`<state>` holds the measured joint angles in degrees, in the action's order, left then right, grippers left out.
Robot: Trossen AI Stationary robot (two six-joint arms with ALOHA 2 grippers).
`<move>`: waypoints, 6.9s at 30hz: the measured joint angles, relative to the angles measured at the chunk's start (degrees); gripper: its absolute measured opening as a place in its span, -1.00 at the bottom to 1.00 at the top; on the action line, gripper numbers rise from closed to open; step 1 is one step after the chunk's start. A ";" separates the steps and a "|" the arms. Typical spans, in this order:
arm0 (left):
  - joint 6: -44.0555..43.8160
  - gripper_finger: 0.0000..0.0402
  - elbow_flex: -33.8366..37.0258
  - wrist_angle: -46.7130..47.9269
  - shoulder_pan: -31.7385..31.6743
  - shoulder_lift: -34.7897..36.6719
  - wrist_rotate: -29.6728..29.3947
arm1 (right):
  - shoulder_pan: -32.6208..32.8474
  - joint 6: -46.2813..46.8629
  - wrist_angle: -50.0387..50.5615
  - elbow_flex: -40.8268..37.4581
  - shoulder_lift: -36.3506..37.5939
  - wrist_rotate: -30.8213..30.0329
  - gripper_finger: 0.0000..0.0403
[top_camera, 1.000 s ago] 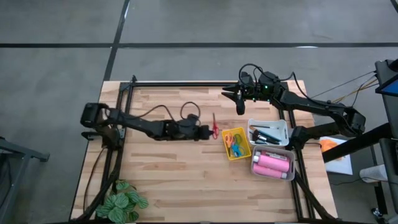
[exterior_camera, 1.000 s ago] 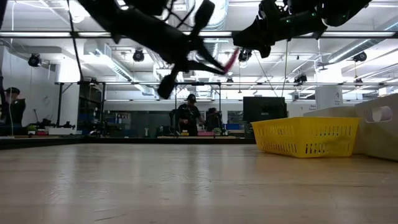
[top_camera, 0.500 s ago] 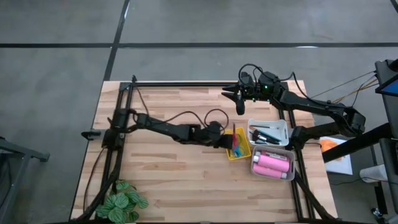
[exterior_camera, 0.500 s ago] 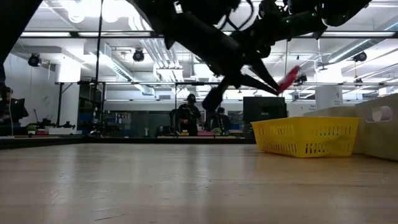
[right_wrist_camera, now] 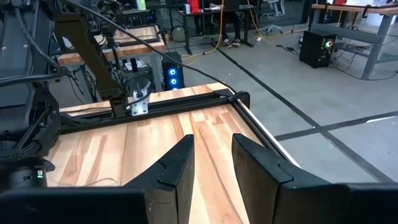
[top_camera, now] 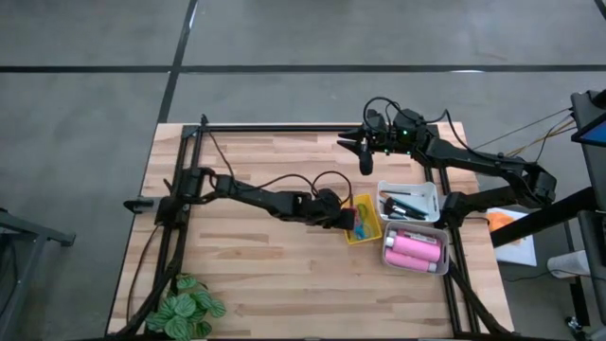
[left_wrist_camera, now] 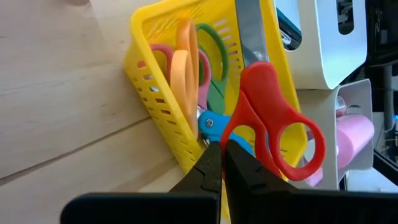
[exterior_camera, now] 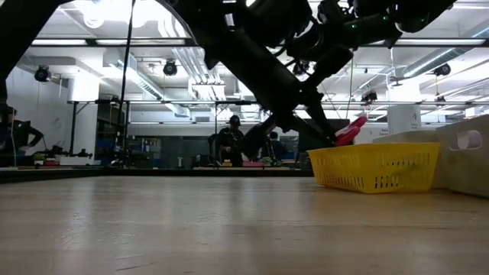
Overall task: Pick & Place Paint Supplies
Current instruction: Put the red scissors into the yellow bin, then return to Home Position
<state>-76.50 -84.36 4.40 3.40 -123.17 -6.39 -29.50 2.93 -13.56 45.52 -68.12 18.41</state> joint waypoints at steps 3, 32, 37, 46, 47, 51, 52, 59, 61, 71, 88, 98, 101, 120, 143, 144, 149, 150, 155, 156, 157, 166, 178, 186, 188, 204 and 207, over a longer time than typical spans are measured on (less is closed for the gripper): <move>-0.05 -1.00 0.23 0.26 -0.07 0.02 0.00 | 0.00 -0.01 0.00 0.00 0.00 0.00 -0.47; 0.14 -0.68 0.27 -0.16 -0.13 0.13 0.85 | 0.00 0.01 0.02 0.00 0.00 0.00 -0.47; 1.75 -0.68 0.27 -2.11 -0.32 0.54 0.87 | -0.02 0.01 0.02 0.00 0.00 0.00 -0.47; 10.73 -0.69 0.27 -4.98 -1.49 3.51 0.88 | -0.01 0.01 0.02 0.00 0.00 -0.02 -0.47; 12.26 -0.69 0.27 -5.07 -1.67 3.96 0.89 | 0.00 0.01 0.02 0.00 0.00 -0.02 -0.47; 17.94 -0.69 0.27 -4.94 -2.35 6.31 0.85 | -0.01 0.01 0.03 -0.01 -0.01 -0.02 -0.47; 19.51 -0.71 0.27 -5.07 -2.42 6.71 0.83 | -0.01 0.01 0.01 0.00 -0.01 -0.04 -0.47; 30.91 -0.98 0.27 -3.61 -2.68 9.42 0.63 | -0.02 -0.02 0.02 0.00 -0.02 -0.04 -0.47; 33.50 -0.99 0.29 -2.59 -2.75 10.01 0.63 | 0.00 0.01 0.02 0.00 -0.02 -0.02 -0.47; 48.54 -1.00 0.29 5.23 -3.44 16.06 0.64 | -0.02 -0.02 0.04 0.00 -0.02 -0.04 -0.47; 63.66 -1.00 0.45 19.43 -5.38 30.61 0.83 | -0.02 -0.04 0.04 0.00 -0.04 -0.07 -0.47; 66.26 -1.00 17.76 9.78 -5.42 46.71 -0.06 | -0.01 0.04 0.04 0.00 -0.04 -0.06 -0.47; 66.26 -1.00 27.16 2.17 -5.42 53.83 -0.14 | -0.02 0.05 0.04 0.00 -0.04 -0.04 -0.47; 68.71 -1.00 66.08 -13.63 -5.42 99.84 -0.28 | -0.02 0.03 0.00 0.00 -0.04 -0.04 -0.47; 69.18 -1.00 79.20 -9.82 -5.35 123.20 0.46 | 0.00 0.03 0.02 0.00 -0.02 -0.04 -0.47; 69.23 -1.00 79.20 -9.59 -5.35 123.22 0.46 | -0.01 0.03 0.02 0.00 -0.02 -0.04 -0.47; 70.42 -1.00 79.20 -8.17 -5.32 123.19 0.45 | 0.00 0.01 0.02 0.00 -0.02 -0.04 -0.47; 70.77 -1.00 79.20 -8.18 -5.33 123.19 0.46 | 0.00 0.01 0.02 0.00 -0.02 -0.04 -0.47; 72.19 -1.00 79.25 -8.30 -5.33 123.19 0.46 | -0.01 0.02 0.02 0.00 -0.02 -0.04 -0.47; 72.25 -1.00 79.63 -8.77 -5.33 123.21 0.46 | -0.02 0.02 0.02 0.00 -0.02 -0.04 -0.47; 72.24 -1.00 80.19 -9.16 -5.33 123.21 0.46 | -0.01 0.01 0.02 0.00 -0.02 -0.04 -0.47; 72.84 -1.00 84.14 -12.47 -5.33 123.08 0.48 | 0.00 0.01 0.02 0.00 -0.02 -0.02 -0.47; 73.20 -1.00 84.18 -6.24 -5.33 122.74 0.47 | -0.02 -0.02 0.02 0.00 -0.02 -0.02 -0.47; 73.19 -1.00 84.20 -6.24 -5.33 122.64 0.48 | -0.02 0.00 0.02 0.00 -0.02 -0.02 -0.47; 73.19 -1.00 84.22 -6.24 -5.33 122.64 0.46 | -0.01 0.01 0.02 -0.01 -0.02 -0.03 -0.47; 73.20 -1.00 84.24 -6.24 -5.33 122.64 0.46 | -0.01 0.01 0.02 0.00 -0.02 -0.02 -0.47; 73.20 -1.00 84.24 -6.24 -5.33 122.64 0.46 | -0.01 0.05 0.02 0.00 -0.02 -0.02 -0.47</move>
<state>-3.30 -0.12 -1.85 -1.93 -0.54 -5.93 -29.51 2.98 -13.54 45.52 -68.14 18.39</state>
